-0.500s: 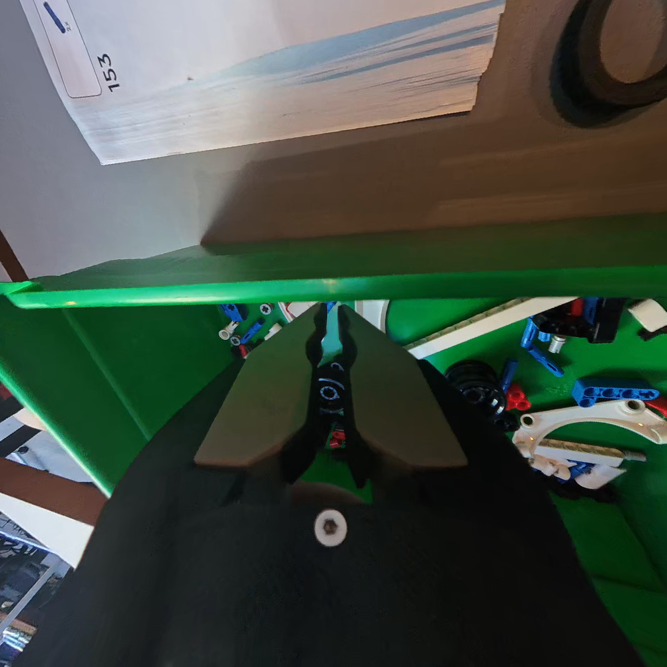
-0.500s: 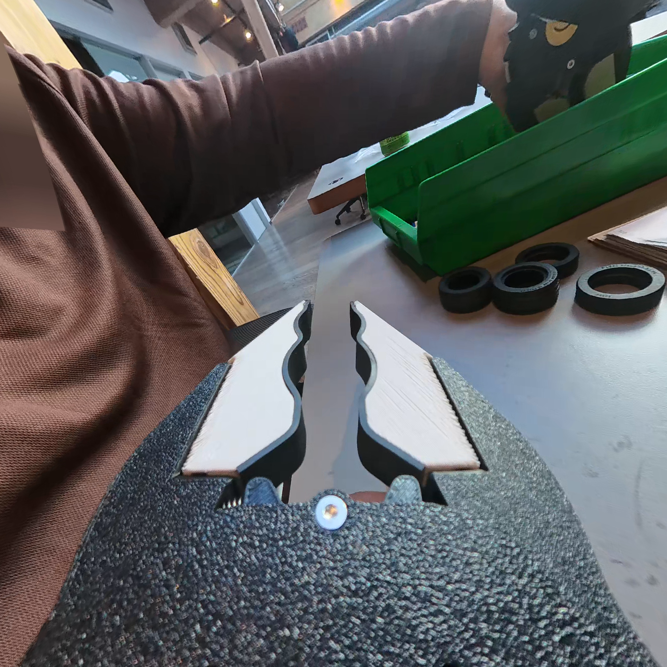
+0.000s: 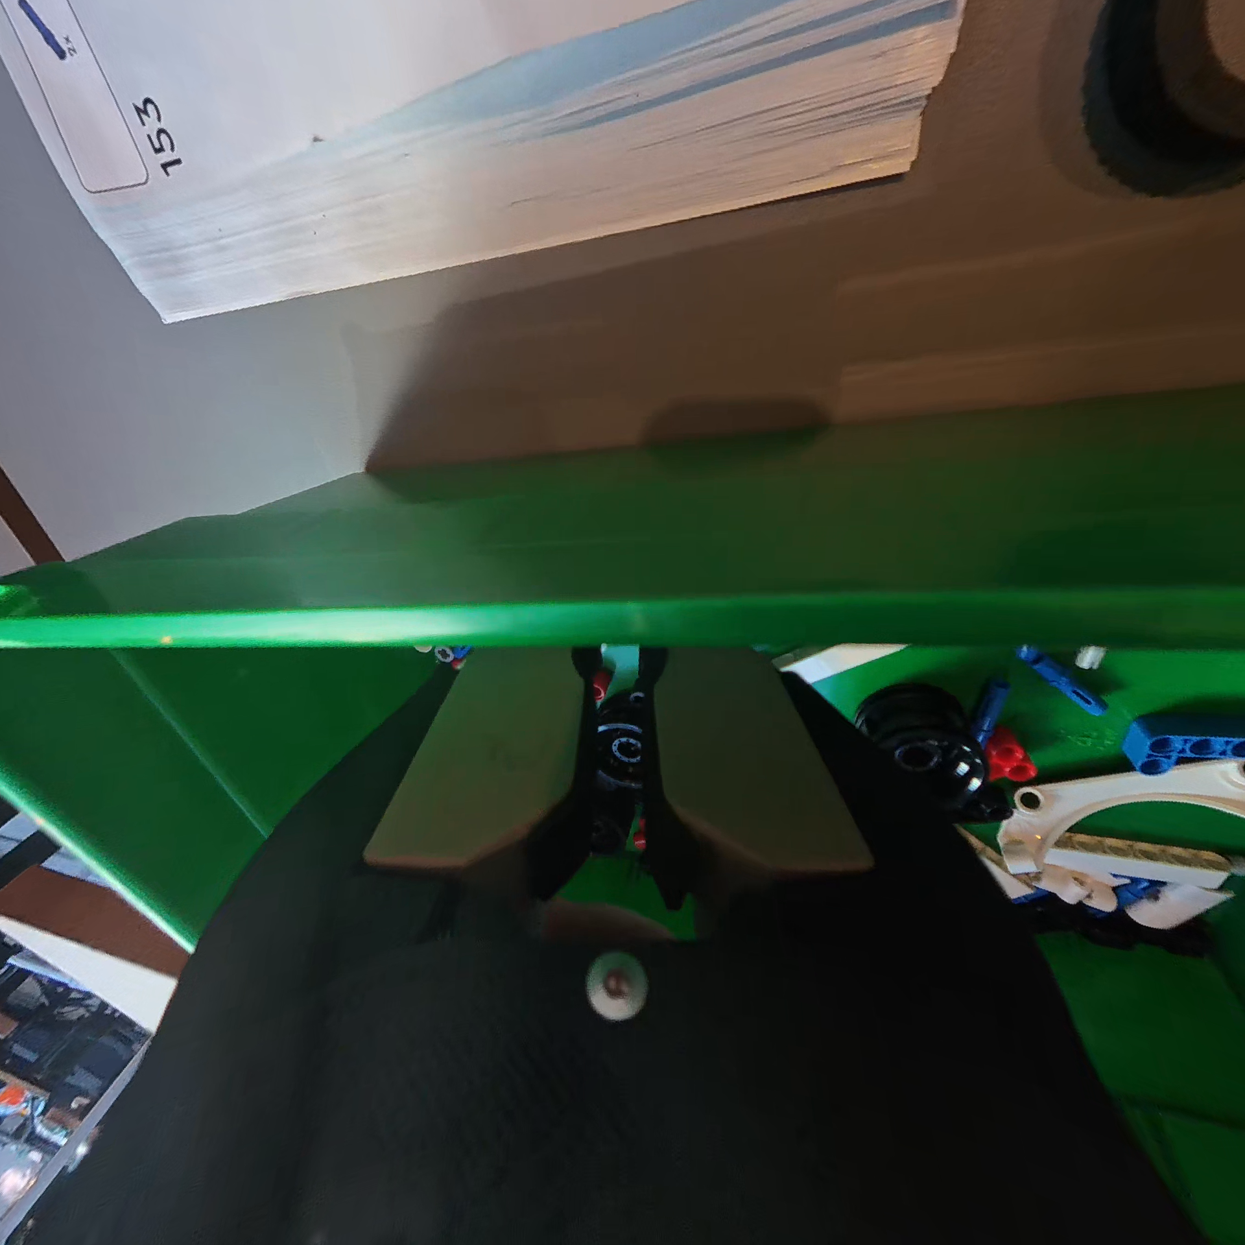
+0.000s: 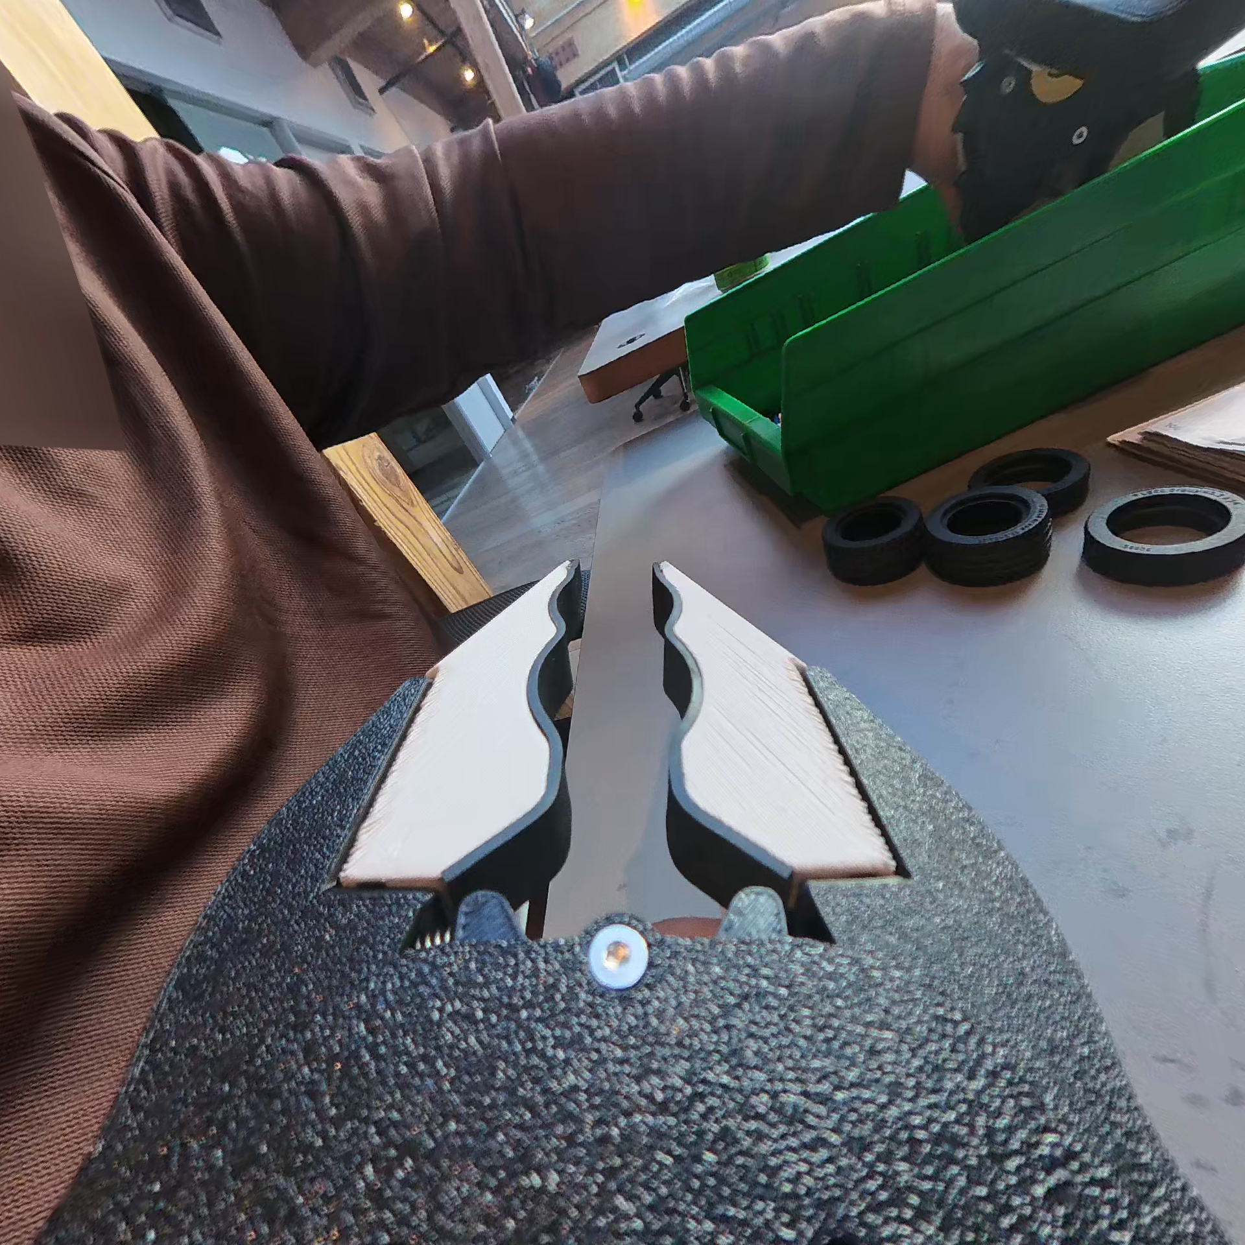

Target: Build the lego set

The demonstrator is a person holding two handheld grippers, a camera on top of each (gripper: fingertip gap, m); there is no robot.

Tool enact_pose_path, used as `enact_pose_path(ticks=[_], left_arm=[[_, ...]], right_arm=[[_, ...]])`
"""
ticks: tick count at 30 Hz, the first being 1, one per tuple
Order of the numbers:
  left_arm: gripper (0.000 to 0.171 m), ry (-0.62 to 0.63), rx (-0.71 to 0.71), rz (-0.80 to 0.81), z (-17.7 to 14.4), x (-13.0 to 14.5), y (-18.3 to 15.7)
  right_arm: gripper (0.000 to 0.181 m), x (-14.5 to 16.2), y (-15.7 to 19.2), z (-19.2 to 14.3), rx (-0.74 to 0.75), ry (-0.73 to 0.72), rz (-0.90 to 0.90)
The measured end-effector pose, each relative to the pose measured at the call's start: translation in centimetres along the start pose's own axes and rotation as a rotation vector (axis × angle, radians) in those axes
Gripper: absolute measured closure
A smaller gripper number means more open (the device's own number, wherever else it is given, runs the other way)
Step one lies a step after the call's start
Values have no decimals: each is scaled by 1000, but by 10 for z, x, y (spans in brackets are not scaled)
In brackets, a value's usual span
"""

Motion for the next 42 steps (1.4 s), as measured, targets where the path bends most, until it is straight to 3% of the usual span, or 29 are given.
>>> enact_pose_path(ticks=[5, 9, 11, 14, 17, 19, 22, 26, 29, 32, 35, 42], left_arm=[[168, -3, -72, -6, -21, 6, 7], [169, -55, -170, -37, -69, -1, 21], [168, -95, -303, -53, -105, -14, 34], [168, -310, -511, -151, -170, -67, 37], [168, -557, -491, -241, -206, -144, -8], [168, -630, -396, -266, -202, -190, -50], [169, -643, -197, -288, -158, -242, -108], [168, -569, -36, -417, -78, -266, -145], [168, -577, 52, -463, -48, -281, -164], [168, -546, 45, -433, -27, -292, -173], [169, -617, -9, -398, -23, -305, -176], [169, -1092, -208, -226, -71, -328, -179]], right_arm=[[161, -1, -1, 0, 1, -12, 7], [161, -1, 3, 1, -16, -10, -3], [160, 0, 6, 2, -23, -3, -27], [160, 2, 10, 4, -14, 9, -78], [161, 0, 22, 8, -43, -27, -60], [161, -2, 39, 9, -98, -35, -49], [161, -9, 59, 3, -100, -46, -128], [164, -5, 69, -12, -27, -45, -184], [164, 3, 74, -24, 30, -32, -207], [164, 15, 78, -37, 103, 5, -262], [164, 25, 77, -54, 216, 24, -323], [172, 10, 47, -100, 520, -30, -420]])
Point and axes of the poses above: each gripper's, where its closed fingertips meet, z out along the fingers, x out of its underside, y = z × x across the jaws, the point moved 1 cm from there along -z, back along the fingers, and after that the axes turned 5 degrees about -y, right-handed, at the moved point
